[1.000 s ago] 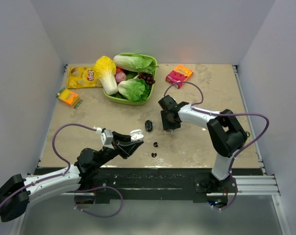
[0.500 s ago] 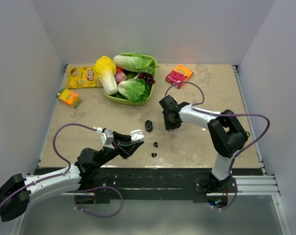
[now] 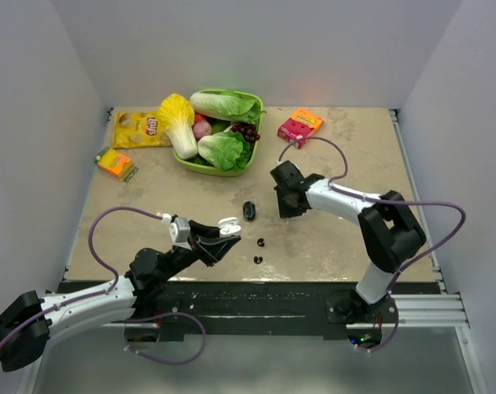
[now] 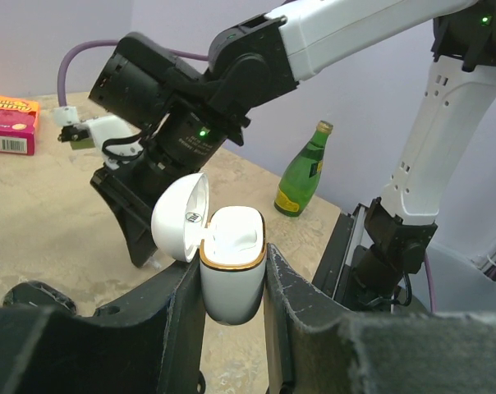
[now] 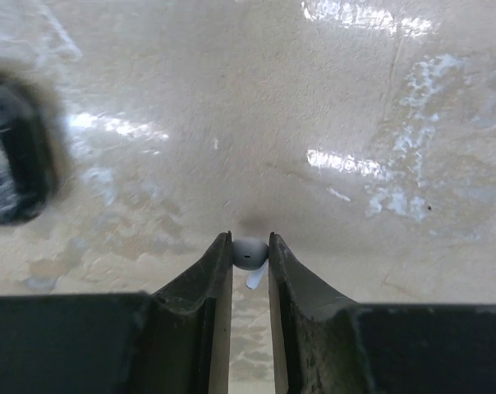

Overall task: Insert the wireless bluetooth earbuds into the charging case
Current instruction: Pick up the earbud from the center of the board, then place the earbud in the charging case.

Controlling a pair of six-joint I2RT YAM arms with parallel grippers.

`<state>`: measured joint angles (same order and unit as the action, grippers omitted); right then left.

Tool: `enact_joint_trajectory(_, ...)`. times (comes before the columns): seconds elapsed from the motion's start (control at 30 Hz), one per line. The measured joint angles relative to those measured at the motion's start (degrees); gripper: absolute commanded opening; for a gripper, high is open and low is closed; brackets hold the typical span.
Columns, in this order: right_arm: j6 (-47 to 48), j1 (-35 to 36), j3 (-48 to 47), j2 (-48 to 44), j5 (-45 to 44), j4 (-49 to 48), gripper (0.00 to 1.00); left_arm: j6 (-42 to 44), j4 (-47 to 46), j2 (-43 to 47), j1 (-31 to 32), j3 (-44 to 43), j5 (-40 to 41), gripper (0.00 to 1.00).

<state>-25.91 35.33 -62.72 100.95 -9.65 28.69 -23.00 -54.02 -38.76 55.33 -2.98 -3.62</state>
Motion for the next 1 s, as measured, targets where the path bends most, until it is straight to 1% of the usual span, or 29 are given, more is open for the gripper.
enact_joint_trajectory(0.07,0.02,0.59,0.61,-3.28,-0.52,0.04,0.00,0.02,0.00,-0.02,0.00,0.00,0.24,0.00)
enact_joint_trajectory(0.13,0.09,2.23,0.70,-8.31,-2.82,-0.15,0.00,0.07,-0.24,-0.52,0.00,0.00,0.68,0.00)
enact_joint_trajectory(0.3,2.64,13.18,-0.66,-27.28,-10.82,-5.22,0.00,1.40,-1.51,-5.44,0.00,-1.70,1.16,0.00)
enact_joint_trajectory(0.43,6.12,19.12,-3.23,-36.15,-15.06,-8.98,0.00,2.40,-2.54,-9.03,0.00,-4.68,1.20,0.00)
enact_joint_trajectory(0.57,10.54,24.20,-2.82,-41.35,-19.30,-12.17,0.00,3.56,-5.18,-11.52,0.00,-7.91,1.53,0.00)
enact_joint_trajectory(0.73,15.91,29.29,0.37,-46.62,-20.50,-16.83,0.00,5.97,-9.09,-15.21,0.00,-11.26,1.90,0.00)
enact_joint_trajectory(1.0,21.79,31.17,1.01,-49.81,-19.82,-23.85,0.00,10.86,-12.02,-21.38,0.00,-18.08,2.14,0.00)
